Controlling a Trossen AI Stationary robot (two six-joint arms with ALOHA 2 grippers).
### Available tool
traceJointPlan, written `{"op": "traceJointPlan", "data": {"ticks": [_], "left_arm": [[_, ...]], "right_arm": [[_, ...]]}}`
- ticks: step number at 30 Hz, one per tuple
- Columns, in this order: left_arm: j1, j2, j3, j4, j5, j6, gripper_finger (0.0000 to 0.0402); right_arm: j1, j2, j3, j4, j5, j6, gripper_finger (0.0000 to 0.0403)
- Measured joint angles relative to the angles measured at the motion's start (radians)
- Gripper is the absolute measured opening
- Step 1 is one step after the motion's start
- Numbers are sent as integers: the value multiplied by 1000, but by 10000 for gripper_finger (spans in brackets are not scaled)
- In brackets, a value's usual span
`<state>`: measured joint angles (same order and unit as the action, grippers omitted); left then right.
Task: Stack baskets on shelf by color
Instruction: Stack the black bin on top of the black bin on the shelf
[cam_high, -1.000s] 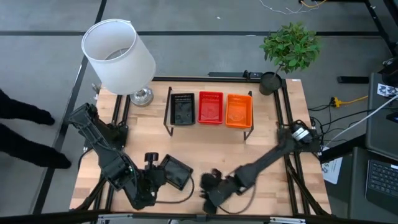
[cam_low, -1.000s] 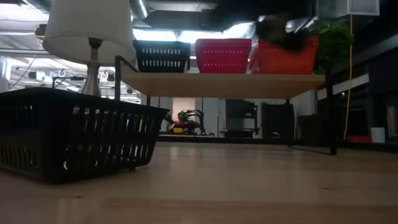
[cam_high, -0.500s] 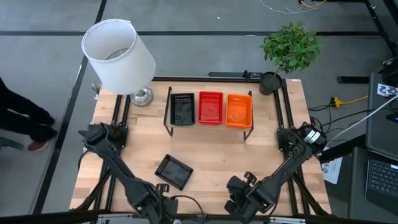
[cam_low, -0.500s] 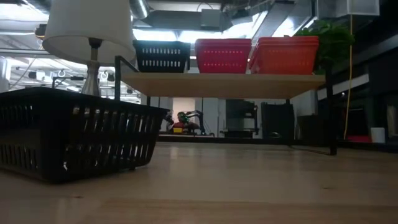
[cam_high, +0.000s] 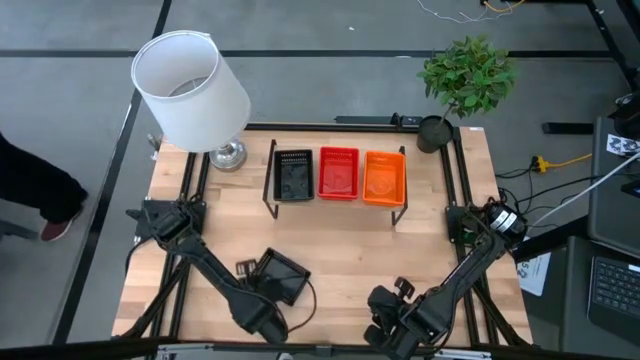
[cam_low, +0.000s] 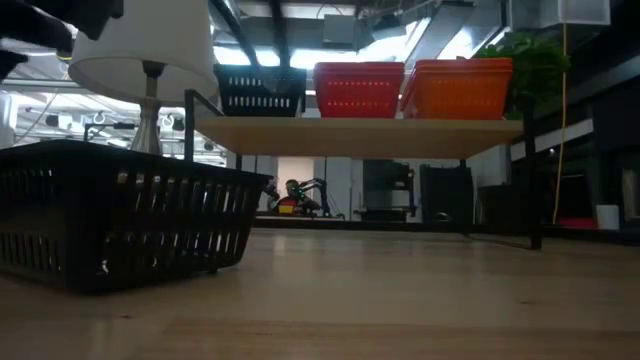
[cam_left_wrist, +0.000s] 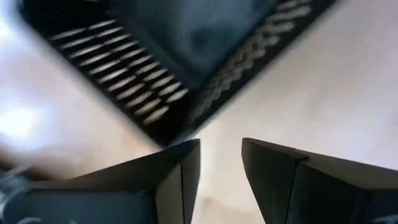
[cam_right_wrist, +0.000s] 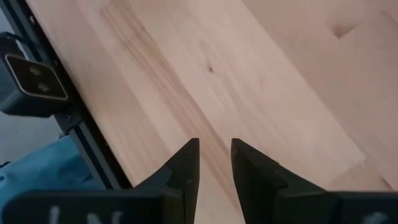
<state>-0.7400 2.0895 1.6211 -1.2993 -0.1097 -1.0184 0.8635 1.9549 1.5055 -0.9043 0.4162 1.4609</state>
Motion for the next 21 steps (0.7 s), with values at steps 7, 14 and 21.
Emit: {"op": "traceJointPlan", "data": {"ticks": [7, 14, 21], "left_arm": [[59, -1, 0, 36, -244, 146, 111], [118, -17, 0, 86, -492, 186, 111], [56, -106, 1, 247, -357, 160, 111]], "right_arm": [[0, 0, 0, 0, 24, -2, 91], [0, 0, 0, 2, 36, -2, 91], [-10, 1, -5, -4, 104, 1, 91]]}}
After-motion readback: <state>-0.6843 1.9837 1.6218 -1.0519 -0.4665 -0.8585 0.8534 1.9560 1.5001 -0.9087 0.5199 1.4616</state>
